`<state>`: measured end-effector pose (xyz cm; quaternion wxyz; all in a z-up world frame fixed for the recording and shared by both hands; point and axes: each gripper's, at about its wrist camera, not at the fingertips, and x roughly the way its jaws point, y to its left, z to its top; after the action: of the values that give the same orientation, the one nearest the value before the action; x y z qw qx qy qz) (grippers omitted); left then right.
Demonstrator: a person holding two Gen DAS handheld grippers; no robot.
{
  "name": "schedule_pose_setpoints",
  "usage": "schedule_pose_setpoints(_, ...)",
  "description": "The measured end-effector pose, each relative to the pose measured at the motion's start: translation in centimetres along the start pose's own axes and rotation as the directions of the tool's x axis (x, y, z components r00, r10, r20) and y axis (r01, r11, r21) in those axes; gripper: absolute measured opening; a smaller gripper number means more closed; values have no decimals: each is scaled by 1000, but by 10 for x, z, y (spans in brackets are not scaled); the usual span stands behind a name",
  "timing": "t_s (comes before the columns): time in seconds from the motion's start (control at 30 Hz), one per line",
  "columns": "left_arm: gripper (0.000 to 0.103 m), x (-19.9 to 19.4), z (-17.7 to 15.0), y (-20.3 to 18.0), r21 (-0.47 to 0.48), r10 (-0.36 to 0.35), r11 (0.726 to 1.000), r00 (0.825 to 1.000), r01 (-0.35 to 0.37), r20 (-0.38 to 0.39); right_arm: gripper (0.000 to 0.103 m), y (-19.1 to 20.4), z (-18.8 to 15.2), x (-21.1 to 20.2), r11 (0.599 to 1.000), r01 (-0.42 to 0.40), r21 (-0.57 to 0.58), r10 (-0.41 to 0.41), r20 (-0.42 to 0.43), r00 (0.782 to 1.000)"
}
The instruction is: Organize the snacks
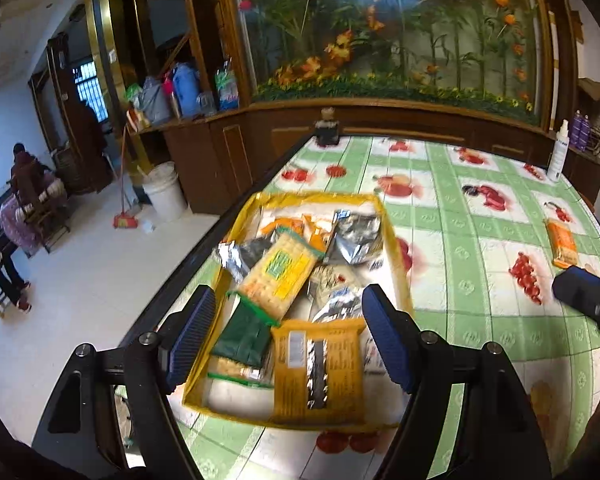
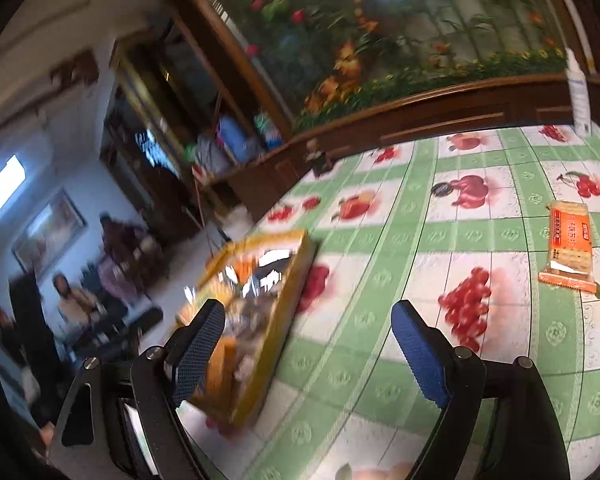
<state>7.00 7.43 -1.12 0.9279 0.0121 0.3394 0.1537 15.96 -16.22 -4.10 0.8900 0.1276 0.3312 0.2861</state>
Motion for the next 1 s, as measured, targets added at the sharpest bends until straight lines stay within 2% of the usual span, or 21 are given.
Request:
schedule_pose_setpoints(0.17,76,13,-16,13,-13,4,1000,996,-5,-88,86,40,-29,17,990,35,-138,-45,-70,997)
schedule_pose_setpoints(0.27,76,14,-22,21,-21,-3,1000,994,1,-113,82,57,-40,28,983,22,-181,-42,-112,993)
schedule_pose_setpoints(0.67,76,1,-30,54,-39,40,998,994,-44,-98,80,104,-60,59,969,-47,-242,-2,-199,980)
schedule_pose_setpoints(1.0,76,-15,-31,64,-68,12,998,997,-18,-79,81,115,-67,58,967,-52,-249,-1,-208,978)
